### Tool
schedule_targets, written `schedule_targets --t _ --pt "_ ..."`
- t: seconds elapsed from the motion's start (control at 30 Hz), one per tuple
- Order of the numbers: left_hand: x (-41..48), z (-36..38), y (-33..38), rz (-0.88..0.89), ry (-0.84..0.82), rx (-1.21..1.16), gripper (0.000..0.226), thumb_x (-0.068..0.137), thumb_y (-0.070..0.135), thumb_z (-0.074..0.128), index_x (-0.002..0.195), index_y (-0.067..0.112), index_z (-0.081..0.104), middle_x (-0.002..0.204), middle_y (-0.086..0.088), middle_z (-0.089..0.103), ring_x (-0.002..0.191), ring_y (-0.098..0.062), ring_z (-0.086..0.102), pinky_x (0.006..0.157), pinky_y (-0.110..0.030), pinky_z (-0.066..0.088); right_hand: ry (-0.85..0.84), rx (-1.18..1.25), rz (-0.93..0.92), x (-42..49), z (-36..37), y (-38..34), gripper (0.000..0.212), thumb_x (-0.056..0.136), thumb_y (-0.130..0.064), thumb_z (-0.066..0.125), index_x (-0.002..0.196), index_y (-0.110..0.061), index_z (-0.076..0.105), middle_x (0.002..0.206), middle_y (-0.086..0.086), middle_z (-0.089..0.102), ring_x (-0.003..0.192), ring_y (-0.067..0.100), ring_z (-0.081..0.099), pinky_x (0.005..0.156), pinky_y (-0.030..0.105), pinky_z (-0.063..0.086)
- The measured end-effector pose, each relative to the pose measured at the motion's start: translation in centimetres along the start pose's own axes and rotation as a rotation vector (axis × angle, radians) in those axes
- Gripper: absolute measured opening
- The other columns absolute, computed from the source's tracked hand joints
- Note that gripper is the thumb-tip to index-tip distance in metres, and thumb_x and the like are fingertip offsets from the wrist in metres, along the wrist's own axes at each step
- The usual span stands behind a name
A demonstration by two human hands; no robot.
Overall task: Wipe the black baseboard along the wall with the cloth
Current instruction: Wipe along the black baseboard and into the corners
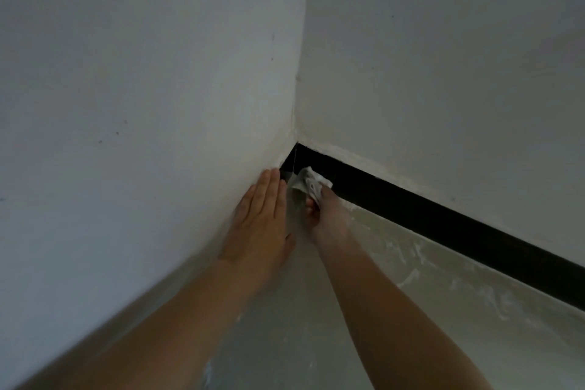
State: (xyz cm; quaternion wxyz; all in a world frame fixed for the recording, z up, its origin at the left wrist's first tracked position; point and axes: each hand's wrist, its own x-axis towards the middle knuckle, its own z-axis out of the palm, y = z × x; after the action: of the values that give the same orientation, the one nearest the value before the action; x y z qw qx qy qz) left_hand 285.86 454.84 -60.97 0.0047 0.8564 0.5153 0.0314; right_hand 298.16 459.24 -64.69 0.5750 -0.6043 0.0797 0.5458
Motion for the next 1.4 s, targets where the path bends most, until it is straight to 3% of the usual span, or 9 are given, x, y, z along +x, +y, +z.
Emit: schedule_targets --t 0.13,0.2,0.33,0.47,0.73,0.87,1.07,1.27,1.4 --pt "0.3 0.5 -0.4 -0.004 0.054 0.035 0.097 0.064 0.039 0.083 0.136 -0.011 0.042 0.147 -0.027 0.034 0.135 -0.037 0.038 0.111 -0.04 0.018 0.014 -0.334 -0.071 0.0 0.6 0.2 0.025 0.088 -0.023 0.064 0.065 -0.012 0.062 0.055 0.007 0.058 0.041 0.015 0.051 0.044 0.024 0.042" --pt "0.3 0.4 -0.4 -0.018 0.057 0.035 0.095 0.055 0.036 0.087 0.131 -0.01 0.051 0.14 -0.027 0.045 0.13 -0.037 0.045 0.106 -0.041 0.023 0.064 -0.443 -0.231 -0.2 -0.1 0.1 0.028 0.081 -0.02 0.068 0.055 -0.015 0.062 0.052 0.006 0.057 0.046 0.018 0.051 0.051 0.028 0.041" --pt "0.2 -0.2 -0.1 -0.007 0.049 0.081 0.099 0.078 0.045 0.071 0.145 -0.004 0.018 0.154 -0.023 0.012 0.144 -0.031 0.012 0.113 -0.036 0.002 -0.012 -0.549 -0.524 -0.4 -0.1 -0.5 0.024 0.078 -0.019 0.068 0.063 -0.001 0.066 0.056 0.006 0.052 0.056 0.015 0.047 0.057 0.028 0.034" --pt "0.1 0.0 -0.4 -0.031 -0.003 0.087 0.097 0.055 0.042 0.087 0.13 -0.008 0.052 0.139 -0.025 0.047 0.128 -0.036 0.048 0.107 -0.04 0.023 0.023 -0.621 -0.413 0.4 0.7 -0.7 0.032 0.08 -0.023 0.07 0.053 -0.012 0.056 0.06 0.009 0.055 0.058 0.018 0.052 0.057 0.027 0.037" --pt "0.3 0.3 -0.4 -0.008 0.032 0.076 0.095 0.054 0.041 0.087 0.128 -0.009 0.054 0.138 -0.025 0.047 0.128 -0.036 0.048 0.108 -0.041 0.027 0.006 -0.653 -0.297 1.1 0.8 -1.2 0.025 0.077 -0.028 0.072 0.06 -0.014 0.06 0.06 0.007 0.059 0.058 0.023 0.058 0.057 0.031 0.043" --pt "0.0 0.3 -0.6 -0.013 -0.016 0.057 0.074 0.074 0.039 0.058 0.129 -0.01 0.054 0.14 -0.025 0.046 0.129 -0.036 0.047 0.112 -0.038 0.018 -0.022 -0.705 -0.12 0.8 -0.5 -1.0 0.025 0.079 -0.026 0.07 0.072 -0.006 0.055 0.061 0.01 0.051 0.05 0.021 0.047 0.047 0.025 0.035" --pt "-0.1 -0.6 -0.5 -0.01 -0.089 0.006 0.078 0.099 0.031 0.04 0.149 0.002 -0.012 0.153 -0.012 -0.027 0.138 -0.022 -0.028 0.108 -0.028 -0.024 -0.117 -0.851 -0.035 -2.3 -4.0 -3.1 0.032 0.087 -0.025 0.064 0.063 -0.013 0.046 0.055 0.005 0.038 0.043 0.015 0.033 0.04 0.022 0.025" --pt "-1.0 -2.9 -0.2 -0.039 -0.243 -0.047 0.071 0.096 0.036 0.02 0.151 0.004 -0.011 0.157 -0.012 -0.022 0.145 -0.023 -0.02 0.111 -0.026 -0.019 -0.261 -0.932 -0.077 -4.7 -7.7 -4.4 0.027 0.079 -0.026 0.074 0.062 -0.015 0.055 0.05 0.001 0.045 0.039 0.012 0.036 0.041 0.021 0.03" --pt "-2.0 -4.9 1.7 -0.115 -0.277 -0.052 0.069 0.102 0.029 0.033 0.153 0.007 -0.008 0.159 -0.012 -0.015 0.146 -0.023 -0.014 0.117 -0.03 -0.007 -0.369 -1.069 -0.198 -6.4 -8.6 -5.3 0.024 0.081 -0.032 0.072 0.072 -0.013 0.061 0.054 0.002 0.05 0.044 0.013 0.043 0.044 0.021 0.033"
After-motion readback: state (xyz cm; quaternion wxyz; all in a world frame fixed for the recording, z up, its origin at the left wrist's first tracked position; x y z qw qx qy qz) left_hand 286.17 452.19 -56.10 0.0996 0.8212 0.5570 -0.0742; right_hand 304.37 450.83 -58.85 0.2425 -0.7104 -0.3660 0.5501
